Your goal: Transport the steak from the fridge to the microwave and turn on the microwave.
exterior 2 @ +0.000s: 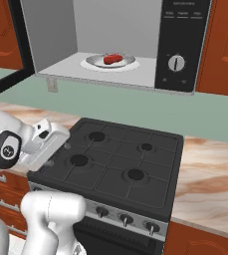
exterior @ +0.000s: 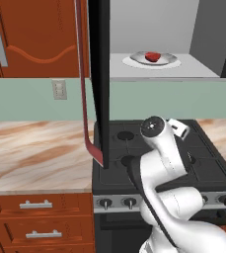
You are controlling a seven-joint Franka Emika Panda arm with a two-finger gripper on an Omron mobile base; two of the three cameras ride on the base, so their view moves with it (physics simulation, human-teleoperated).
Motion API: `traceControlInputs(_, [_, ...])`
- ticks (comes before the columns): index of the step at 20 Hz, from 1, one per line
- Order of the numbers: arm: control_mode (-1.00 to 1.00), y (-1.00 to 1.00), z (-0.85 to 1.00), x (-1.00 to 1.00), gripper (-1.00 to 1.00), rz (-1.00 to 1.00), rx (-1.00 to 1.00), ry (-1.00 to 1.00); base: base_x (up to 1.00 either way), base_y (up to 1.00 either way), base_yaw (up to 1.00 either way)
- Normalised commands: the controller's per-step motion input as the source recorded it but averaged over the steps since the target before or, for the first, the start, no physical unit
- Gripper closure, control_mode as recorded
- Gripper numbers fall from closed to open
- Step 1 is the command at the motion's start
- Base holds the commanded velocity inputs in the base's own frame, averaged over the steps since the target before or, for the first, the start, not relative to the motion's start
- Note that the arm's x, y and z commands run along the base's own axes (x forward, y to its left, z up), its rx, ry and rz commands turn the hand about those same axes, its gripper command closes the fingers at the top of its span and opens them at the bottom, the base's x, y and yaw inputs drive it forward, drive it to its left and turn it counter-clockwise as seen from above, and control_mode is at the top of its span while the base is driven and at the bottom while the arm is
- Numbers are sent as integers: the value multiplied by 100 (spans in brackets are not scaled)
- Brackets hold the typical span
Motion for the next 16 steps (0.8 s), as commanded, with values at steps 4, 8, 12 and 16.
traceControlInputs(4, [-100, 1, -39, 0, -100, 5, -27, 0, 0, 0, 0])
traceControlInputs(8, [-100, 6, -29, 0, -100, 4, -28, -2, 0, 0, 0])
traceControlInputs(12, [-100, 4, -27, 0, -100, 2, -27, -2, 0, 0, 0])
traceControlInputs(16, [-100, 22, -11, 0, -100, 0, -21, -1, 0, 0, 0])
